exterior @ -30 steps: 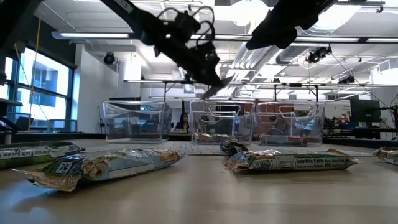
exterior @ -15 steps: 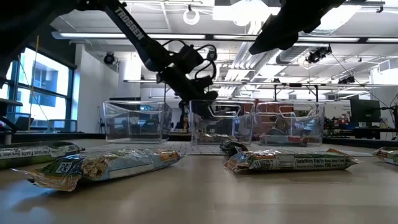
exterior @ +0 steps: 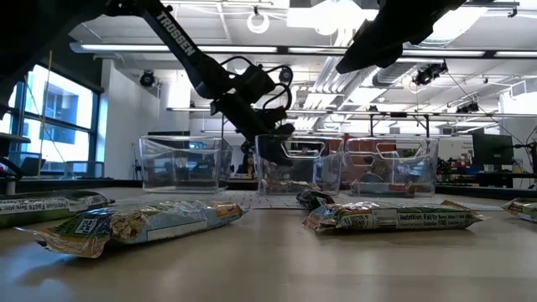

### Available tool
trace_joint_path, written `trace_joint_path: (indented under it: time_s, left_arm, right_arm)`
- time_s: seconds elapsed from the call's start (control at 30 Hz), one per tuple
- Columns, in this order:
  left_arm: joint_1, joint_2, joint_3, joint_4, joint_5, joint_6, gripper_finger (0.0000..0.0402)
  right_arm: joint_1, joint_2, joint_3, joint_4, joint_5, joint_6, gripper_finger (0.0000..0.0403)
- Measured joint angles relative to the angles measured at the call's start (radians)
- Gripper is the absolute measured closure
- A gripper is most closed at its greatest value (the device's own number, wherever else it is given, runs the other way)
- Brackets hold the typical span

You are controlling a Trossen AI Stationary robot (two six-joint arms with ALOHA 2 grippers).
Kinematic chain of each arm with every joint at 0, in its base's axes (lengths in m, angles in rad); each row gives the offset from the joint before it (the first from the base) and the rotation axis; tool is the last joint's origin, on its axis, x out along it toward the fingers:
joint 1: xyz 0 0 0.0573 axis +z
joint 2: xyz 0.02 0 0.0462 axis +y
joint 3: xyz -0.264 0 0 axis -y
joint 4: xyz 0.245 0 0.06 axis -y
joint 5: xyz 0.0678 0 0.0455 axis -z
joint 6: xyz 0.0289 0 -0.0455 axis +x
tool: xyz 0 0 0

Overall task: Pick and place Granola Bars by type
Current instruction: Put the orange granola bar into the middle transparent bin

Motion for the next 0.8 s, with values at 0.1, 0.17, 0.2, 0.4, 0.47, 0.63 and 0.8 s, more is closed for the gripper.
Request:
trace_joint_path:
  time_s: [0.1,0.17,0.2,0.4,0.47,0.63,0.8]
  left_arm:
    - [0.000,0.000,0.000,-0.008,0.000,0.000,0.0284]
    - [0.000,0.000,0.000,-0.011,-0.009,-0.001,0.0267]
    - [-0.001,0.000,0.000,-0.011,-0.025,-0.005,0.0258]
    - [0.000,-0.007,0.008,-0.031,-0.068,-0.044,0.0228]
    - [0.000,-0.025,0.036,-0.083,-0.044,-0.077,0.0227]
    - [-0.002,-0.117,0.166,-0.286,0.044,-0.152,0.0227]
    - [-0.009,-0.227,0.306,-0.525,0.136,-0.153,0.0227]
  right_arm:
    - [0.000,0.000,0.000,0.000,0.000,0.000,0.0263]
    - [0.000,0.000,0.000,0.000,0.000,0.000,0.0263]
    - [0.000,0.000,0.000,0.000,0.000,0.000,0.0263]
    - [0.000,0.000,0.000,0.000,0.000,0.001,0.0263]
    - [0.000,0.000,0.000,0.000,0.000,0.000,0.0263]
    - [0.010,0.000,0.000,-0.003,-0.028,-0.048,0.0263]
    - [0.084,0.000,0.000,-0.076,-0.142,-0.128,0.0263]
